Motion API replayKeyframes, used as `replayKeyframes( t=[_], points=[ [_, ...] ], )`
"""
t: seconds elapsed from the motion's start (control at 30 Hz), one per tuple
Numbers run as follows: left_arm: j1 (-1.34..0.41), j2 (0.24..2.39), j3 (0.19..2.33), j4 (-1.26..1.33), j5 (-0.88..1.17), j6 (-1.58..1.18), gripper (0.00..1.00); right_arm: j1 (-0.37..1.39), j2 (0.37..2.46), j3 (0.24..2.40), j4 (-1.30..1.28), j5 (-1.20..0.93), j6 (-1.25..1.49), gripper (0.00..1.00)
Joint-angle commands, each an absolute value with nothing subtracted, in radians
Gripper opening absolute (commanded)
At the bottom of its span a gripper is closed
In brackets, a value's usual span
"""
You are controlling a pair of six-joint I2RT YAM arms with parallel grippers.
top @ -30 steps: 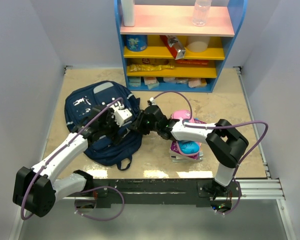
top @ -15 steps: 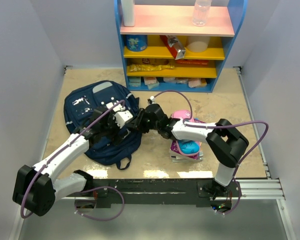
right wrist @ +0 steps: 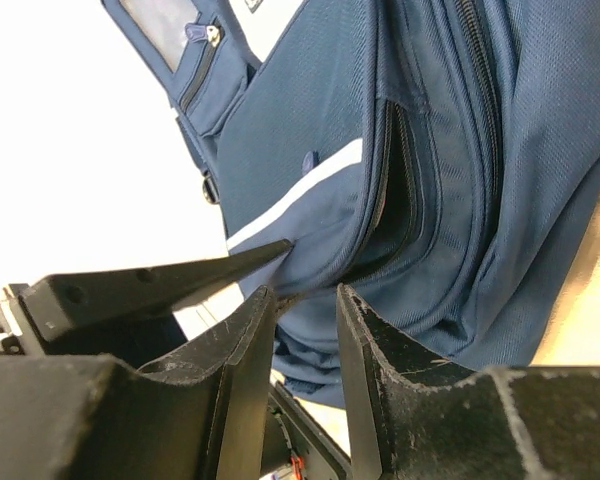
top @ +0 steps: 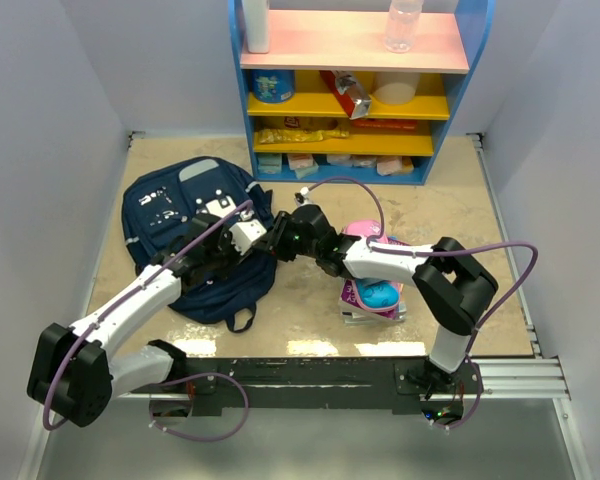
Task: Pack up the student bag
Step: Unzip the student bag at the center of the board.
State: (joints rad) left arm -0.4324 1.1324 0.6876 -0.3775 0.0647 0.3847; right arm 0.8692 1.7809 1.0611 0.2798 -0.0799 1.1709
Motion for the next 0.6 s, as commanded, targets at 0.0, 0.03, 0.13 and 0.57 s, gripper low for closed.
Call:
replayKeyframes(
  t=[0.0,0.03,0.13,0.57],
  points=[
    [-0.428,1.138,0.693,-0.328,0.009,0.387,0.28,0.865,1.735,1.095,0.325,-0.094,1.178,0.35],
    [-0.428,1.14,0.695,-0.328,0.002,0.388,0.25,0.865,1.733,1.094,0.322,-0.089,1.175,0.35],
    [-0.428,1.135,0.701,-0.319,-0.028,0.385,0.15,0.862,1.727,1.075,0.308,-0.072,1.163,0.34],
    [-0.445,1.127,0.842,-0.399,-0.022,0.347,0.0,0.903,1.813,1.084,0.29,-0.017,1.062,0.26]
  ],
)
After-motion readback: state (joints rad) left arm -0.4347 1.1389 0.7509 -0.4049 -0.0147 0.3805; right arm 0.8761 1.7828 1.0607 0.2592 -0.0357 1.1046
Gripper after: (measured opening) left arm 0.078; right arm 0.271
